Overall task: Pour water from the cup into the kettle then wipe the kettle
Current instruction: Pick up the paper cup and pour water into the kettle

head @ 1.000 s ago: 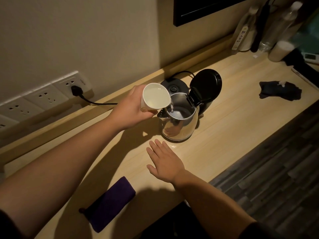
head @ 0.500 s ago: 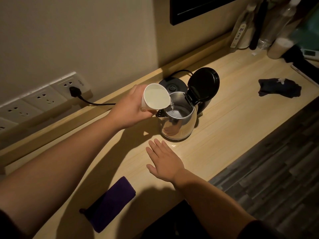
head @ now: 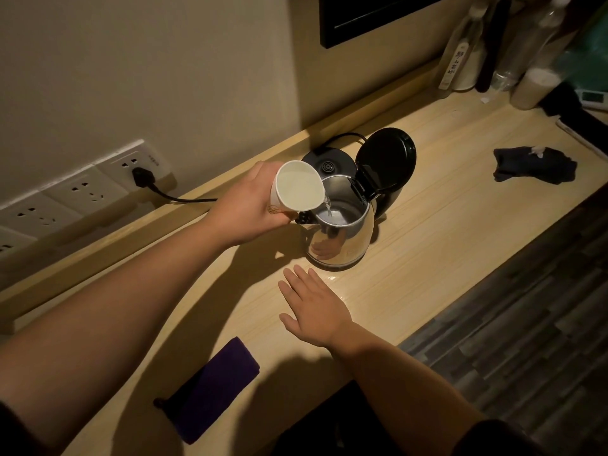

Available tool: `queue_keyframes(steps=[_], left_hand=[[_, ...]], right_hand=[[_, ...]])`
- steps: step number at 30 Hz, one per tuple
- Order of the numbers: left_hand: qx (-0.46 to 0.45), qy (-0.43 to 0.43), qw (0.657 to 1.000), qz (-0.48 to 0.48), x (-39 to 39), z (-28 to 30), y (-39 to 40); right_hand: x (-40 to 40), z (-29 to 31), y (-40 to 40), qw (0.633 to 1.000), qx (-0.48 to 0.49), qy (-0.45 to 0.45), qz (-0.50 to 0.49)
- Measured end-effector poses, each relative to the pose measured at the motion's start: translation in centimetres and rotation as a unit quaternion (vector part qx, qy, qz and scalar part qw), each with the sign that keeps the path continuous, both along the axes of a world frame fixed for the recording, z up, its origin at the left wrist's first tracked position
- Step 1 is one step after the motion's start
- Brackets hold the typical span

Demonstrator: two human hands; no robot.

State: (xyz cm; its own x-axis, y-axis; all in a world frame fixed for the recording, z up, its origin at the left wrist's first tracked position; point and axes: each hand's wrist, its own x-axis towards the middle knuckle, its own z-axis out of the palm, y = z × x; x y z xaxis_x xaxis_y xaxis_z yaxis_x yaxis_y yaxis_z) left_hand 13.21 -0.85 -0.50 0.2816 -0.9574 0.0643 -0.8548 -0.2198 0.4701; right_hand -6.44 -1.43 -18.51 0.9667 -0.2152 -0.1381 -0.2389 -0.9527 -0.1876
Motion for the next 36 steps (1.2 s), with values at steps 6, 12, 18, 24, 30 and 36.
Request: queue_keyframes(steps=[6,12,18,24,30,36], left_hand=[[0.004,-0.010,1.000,0.000,-0.04,-0.04,0.00],[0.008,-0.010,1.000,0.000,-0.11,-0.02,0.12],[0.016,-0.010,1.000,-0.008,-0.11,0.34,0.16],[0.018,-0.021,0.999,-0.017,0.11,0.45,0.00],[0.020,-0.027,0.999,-0.021,0.21,0.41,-0.09],[0.023,-0.029,0.999,-0.029,0.36,0.43,-0.21]], right_hand=[[-0.03,0.19,-0.07,1.000,-0.001,0.002,0.001],[-0.06,0.13,-0.06,1.000,0.000,-0.001,0.003],[-0.04,-0.04,0.04,1.000,-0.001,0.001,0.001],[0.03,-0.10,0.05,1.000,-0.003,0.002,-0.003],[-0.03,-0.28,0.02,1.000,0.001,-0.007,0.000],[0.14,-0.43,0.13,1.000,0.008,0.000,-0.007]])
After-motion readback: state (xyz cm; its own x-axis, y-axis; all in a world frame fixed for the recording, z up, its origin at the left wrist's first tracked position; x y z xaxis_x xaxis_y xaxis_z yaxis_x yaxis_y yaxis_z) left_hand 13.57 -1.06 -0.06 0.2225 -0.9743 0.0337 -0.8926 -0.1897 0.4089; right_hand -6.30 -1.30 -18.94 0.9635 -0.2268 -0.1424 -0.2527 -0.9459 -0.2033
